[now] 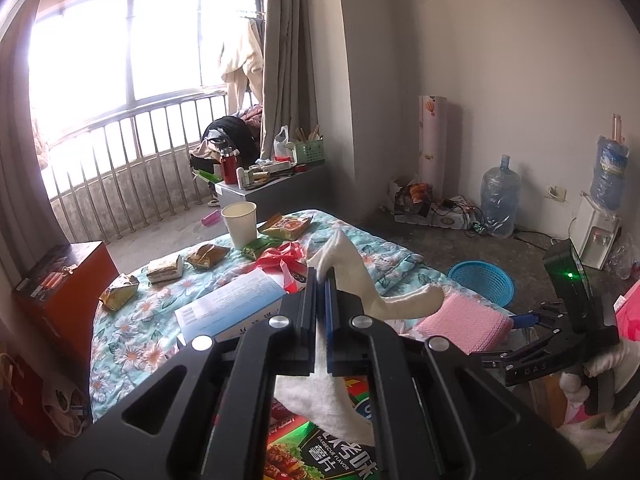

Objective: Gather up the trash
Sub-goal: 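Carry the glove and pink sponge in both tools over the blue wastebasket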

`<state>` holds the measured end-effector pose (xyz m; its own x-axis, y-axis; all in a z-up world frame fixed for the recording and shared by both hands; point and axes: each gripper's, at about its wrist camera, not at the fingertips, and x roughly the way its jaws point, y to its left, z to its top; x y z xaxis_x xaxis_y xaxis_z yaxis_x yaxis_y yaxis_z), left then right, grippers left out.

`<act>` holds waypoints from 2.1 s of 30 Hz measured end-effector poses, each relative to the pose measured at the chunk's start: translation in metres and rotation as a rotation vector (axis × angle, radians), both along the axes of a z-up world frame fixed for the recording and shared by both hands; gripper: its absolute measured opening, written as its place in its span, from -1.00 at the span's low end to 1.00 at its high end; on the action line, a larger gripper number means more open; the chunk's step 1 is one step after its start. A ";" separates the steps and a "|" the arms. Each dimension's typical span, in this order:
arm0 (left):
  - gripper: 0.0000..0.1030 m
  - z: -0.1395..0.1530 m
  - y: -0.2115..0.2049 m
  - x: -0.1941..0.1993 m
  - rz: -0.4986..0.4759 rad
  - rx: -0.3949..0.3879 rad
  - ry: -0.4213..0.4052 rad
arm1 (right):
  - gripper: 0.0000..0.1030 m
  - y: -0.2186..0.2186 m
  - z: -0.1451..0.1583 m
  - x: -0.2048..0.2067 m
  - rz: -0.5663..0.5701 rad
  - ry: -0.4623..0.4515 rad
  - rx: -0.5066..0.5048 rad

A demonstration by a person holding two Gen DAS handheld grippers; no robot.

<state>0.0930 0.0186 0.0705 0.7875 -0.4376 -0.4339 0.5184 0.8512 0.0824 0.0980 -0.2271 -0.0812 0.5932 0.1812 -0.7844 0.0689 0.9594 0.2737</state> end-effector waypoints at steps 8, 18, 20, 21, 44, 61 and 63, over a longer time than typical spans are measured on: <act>-0.97 -0.001 -0.005 -0.002 -0.015 0.009 -0.006 | 0.57 0.008 0.001 0.001 -0.017 -0.015 -0.059; -0.97 0.002 -0.013 -0.001 -0.024 0.028 -0.015 | 0.43 -0.007 0.005 -0.006 -0.044 -0.040 0.026; -0.97 0.002 -0.016 -0.001 -0.026 0.031 -0.017 | 0.42 -0.012 0.007 -0.008 -0.051 -0.049 0.043; -0.97 0.002 -0.017 -0.001 -0.027 0.033 -0.019 | 0.42 -0.014 0.007 -0.009 -0.054 -0.055 0.056; -0.97 0.021 -0.081 0.012 -0.108 0.077 -0.046 | 0.40 -0.098 0.029 -0.048 -0.203 -0.197 0.238; -0.97 -0.017 -0.351 0.095 -0.499 0.176 0.252 | 0.40 -0.265 -0.019 -0.117 -0.724 -0.146 0.132; -0.97 -0.041 -0.400 0.113 -0.531 0.210 0.340 | 0.40 -0.285 -0.032 -0.116 -0.771 -0.132 0.163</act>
<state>0.2063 -0.3814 0.0295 0.2923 -0.6079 -0.7382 0.8895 0.4562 -0.0234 -0.0177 -0.5126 -0.1134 0.6845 -0.2116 -0.6977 0.6538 0.6016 0.4590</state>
